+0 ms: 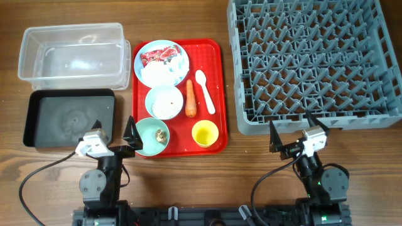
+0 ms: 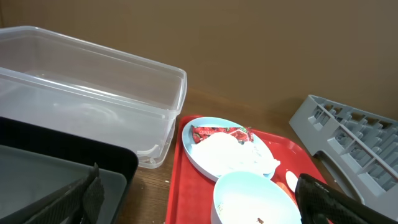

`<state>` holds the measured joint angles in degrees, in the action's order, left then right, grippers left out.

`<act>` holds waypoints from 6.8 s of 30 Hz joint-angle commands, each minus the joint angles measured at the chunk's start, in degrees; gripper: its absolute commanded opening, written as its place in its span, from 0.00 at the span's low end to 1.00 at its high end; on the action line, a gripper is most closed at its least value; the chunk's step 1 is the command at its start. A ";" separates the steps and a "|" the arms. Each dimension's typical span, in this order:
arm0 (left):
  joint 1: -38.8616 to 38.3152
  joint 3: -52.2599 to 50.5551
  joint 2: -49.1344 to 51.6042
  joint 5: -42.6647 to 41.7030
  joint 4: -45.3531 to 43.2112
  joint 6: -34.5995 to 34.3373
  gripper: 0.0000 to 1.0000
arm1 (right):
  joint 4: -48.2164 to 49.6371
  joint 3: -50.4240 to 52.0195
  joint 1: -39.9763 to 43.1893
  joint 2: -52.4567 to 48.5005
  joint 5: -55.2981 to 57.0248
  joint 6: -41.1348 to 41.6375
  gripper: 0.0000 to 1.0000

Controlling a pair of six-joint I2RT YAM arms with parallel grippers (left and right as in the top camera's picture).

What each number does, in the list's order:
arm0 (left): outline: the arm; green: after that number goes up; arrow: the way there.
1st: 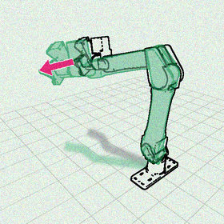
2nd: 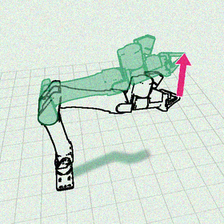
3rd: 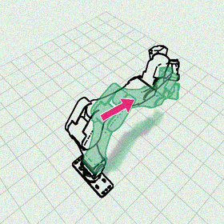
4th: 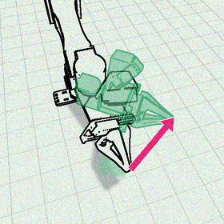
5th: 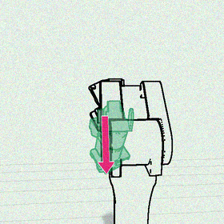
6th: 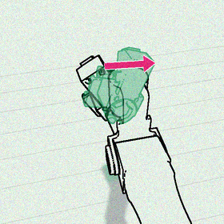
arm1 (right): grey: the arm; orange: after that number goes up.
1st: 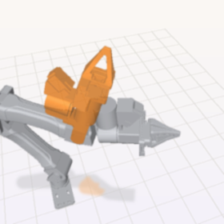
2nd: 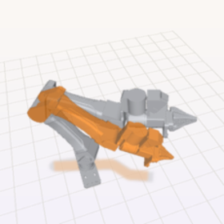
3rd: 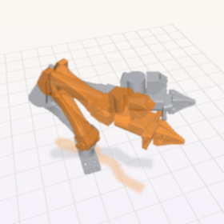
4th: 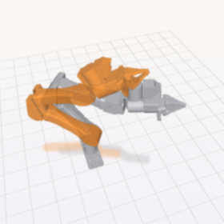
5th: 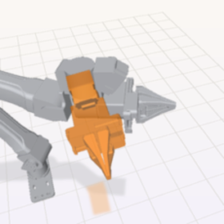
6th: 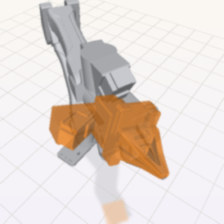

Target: Sort waste into correct bins and load items into the dishwasher rack

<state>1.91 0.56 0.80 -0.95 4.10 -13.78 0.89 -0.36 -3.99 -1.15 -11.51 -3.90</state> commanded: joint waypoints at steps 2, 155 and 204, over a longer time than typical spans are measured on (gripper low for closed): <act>-0.15 -0.24 -0.37 -0.90 0.26 1.16 1.00 | 0.11 0.07 -0.28 0.50 -0.09 0.92 1.00; -13.16 124.80 138.35 0.39 57.29 22.64 0.99 | -45.94 -65.13 -0.28 -62.29 -15.26 6.91 0.95; 9.11 128.26 123.71 0.50 67.45 3.67 1.00 | -45.09 -64.76 -0.28 -64.28 -15.30 7.54 0.95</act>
<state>11.31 127.66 129.34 1.58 71.61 -9.37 -44.53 -64.12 -3.99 -65.10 -27.33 3.03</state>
